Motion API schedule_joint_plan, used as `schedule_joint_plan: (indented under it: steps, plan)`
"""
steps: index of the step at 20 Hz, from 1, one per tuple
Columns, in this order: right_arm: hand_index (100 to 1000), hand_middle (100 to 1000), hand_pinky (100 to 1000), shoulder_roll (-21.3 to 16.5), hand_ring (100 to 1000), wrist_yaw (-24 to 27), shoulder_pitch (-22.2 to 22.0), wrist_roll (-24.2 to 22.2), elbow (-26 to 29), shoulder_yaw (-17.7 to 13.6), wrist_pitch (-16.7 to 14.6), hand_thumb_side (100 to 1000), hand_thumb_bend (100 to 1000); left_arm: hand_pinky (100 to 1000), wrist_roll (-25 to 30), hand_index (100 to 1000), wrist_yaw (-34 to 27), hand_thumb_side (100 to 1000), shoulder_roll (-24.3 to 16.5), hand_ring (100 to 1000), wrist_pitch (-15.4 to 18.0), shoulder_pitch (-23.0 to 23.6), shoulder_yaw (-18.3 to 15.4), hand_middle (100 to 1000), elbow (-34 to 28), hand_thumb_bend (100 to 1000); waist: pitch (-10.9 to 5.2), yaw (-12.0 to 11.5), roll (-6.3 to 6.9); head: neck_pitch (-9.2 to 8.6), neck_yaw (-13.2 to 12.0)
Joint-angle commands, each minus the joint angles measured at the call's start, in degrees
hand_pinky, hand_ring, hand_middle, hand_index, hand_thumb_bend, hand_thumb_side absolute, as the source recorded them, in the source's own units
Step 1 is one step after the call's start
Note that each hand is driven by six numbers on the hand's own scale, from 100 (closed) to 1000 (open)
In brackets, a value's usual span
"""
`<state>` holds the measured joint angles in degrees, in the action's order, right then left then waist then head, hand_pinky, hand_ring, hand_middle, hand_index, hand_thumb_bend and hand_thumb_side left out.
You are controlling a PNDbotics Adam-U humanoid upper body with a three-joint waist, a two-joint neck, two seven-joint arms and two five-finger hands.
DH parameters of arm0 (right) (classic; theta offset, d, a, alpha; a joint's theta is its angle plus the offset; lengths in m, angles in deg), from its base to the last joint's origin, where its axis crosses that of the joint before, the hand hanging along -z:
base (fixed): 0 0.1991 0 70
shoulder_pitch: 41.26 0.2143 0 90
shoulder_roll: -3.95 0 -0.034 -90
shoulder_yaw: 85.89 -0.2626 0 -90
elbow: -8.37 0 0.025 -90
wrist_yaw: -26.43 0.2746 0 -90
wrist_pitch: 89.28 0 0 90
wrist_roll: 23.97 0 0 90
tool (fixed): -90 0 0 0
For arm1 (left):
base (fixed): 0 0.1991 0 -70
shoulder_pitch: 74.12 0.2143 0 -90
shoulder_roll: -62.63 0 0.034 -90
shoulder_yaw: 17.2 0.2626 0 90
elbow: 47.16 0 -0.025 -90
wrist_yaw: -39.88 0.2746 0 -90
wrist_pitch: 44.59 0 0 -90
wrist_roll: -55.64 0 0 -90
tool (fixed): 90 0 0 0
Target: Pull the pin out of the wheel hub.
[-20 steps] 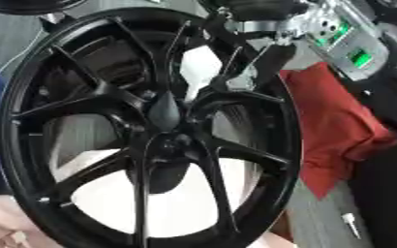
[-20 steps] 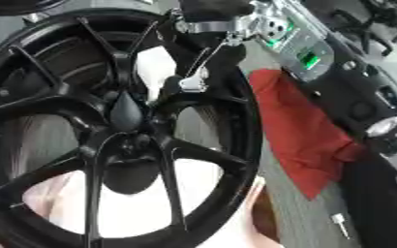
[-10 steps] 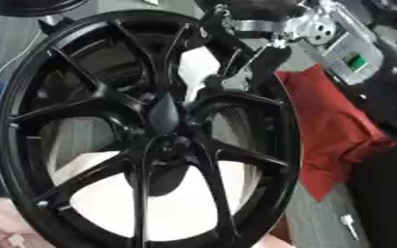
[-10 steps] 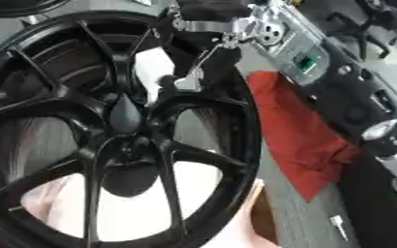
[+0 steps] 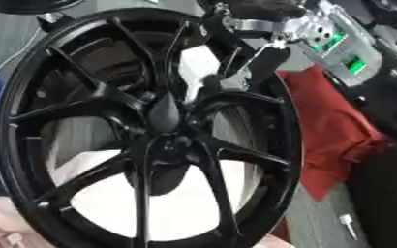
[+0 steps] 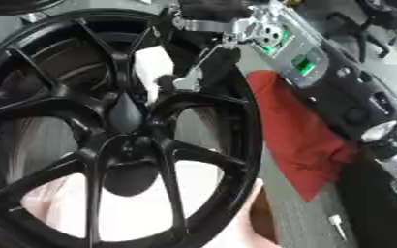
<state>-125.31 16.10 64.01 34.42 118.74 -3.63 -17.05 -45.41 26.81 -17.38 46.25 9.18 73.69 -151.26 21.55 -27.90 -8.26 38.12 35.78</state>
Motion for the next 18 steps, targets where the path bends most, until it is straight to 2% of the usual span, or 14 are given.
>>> schedule_joint_plan:
  steps: [1,7,18]
  plan:
    - [636,474,721,-1.1,733,1.4,0.4,0.7,0.7,-0.4,0.6,372,184,686,0.1,734,0.2,558,-0.5,570,0.1,-0.4,-0.2,519,-0.7,344,-0.74,0.0,0.28,-0.32,-0.3]
    - [557,395,700,-1.1,704,6.4,0.0,2.2,1.3,-0.2,1.4,306,108,687,0.3,735,0.3,558,-0.4,570,0.0,-0.3,-0.1,520,-0.6,352,-1.0,0.2,0.3,-0.22,-0.1]
    - [465,306,663,-1.9,659,15.1,-0.8,2.9,2.0,-0.4,3.7,367,100,689,0.8,736,0.4,559,-0.4,571,-0.3,-0.3,0.2,521,-0.2,351,-1.8,0.3,0.27,0.0,0.3]
